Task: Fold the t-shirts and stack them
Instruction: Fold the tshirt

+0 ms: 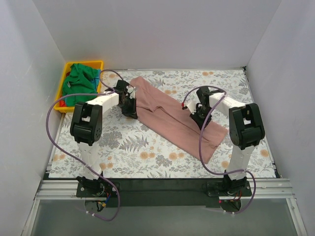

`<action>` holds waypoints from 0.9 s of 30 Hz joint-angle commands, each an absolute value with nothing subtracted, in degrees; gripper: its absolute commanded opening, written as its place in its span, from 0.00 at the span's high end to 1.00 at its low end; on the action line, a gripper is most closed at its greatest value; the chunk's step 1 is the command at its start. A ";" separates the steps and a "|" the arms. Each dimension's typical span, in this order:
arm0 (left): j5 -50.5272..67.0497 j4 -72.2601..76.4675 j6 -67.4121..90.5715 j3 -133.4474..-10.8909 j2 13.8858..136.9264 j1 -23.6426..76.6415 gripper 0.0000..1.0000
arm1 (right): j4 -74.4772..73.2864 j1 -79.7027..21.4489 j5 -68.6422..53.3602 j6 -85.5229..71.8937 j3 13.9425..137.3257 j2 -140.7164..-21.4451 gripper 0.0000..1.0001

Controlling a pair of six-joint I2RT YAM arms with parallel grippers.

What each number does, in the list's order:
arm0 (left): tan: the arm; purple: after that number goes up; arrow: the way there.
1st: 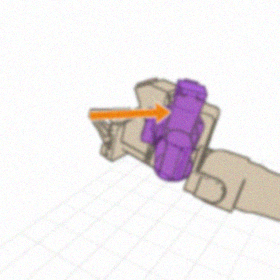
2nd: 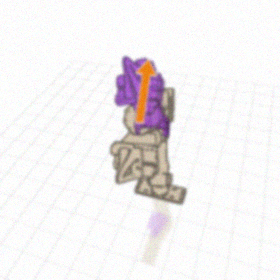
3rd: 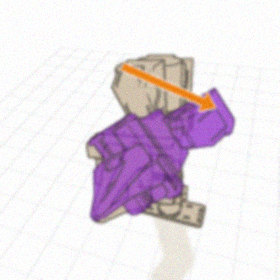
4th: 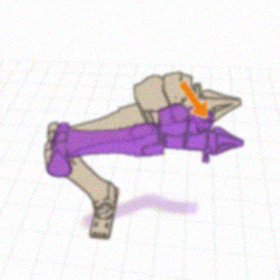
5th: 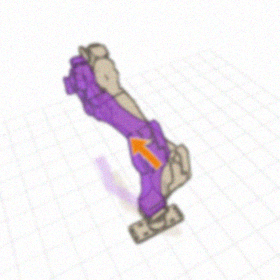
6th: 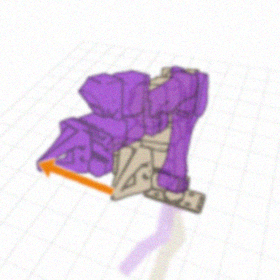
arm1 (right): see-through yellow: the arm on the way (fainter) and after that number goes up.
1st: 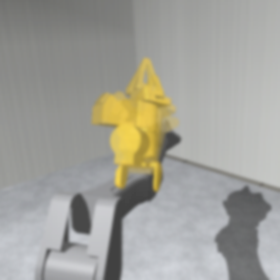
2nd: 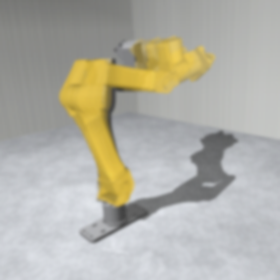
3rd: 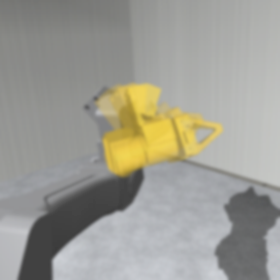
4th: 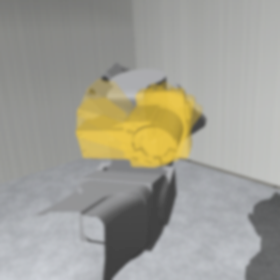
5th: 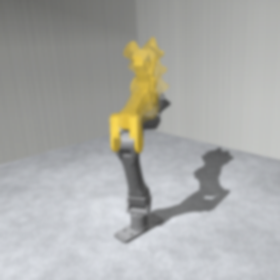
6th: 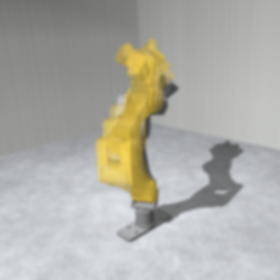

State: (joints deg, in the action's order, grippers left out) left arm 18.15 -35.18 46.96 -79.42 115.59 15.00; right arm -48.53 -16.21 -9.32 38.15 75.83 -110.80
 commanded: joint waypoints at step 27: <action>25.75 -36.48 44.98 -86.14 111.88 14.94 0.75 | -50.02 -23.56 -36.40 24.62 100.18 -118.29 0.77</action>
State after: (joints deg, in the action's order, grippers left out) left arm 24.05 -38.76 41.60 -89.45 113.95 13.21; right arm -55.75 -23.42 -39.88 30.89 96.84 -114.65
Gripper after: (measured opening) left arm 0.249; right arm 0.228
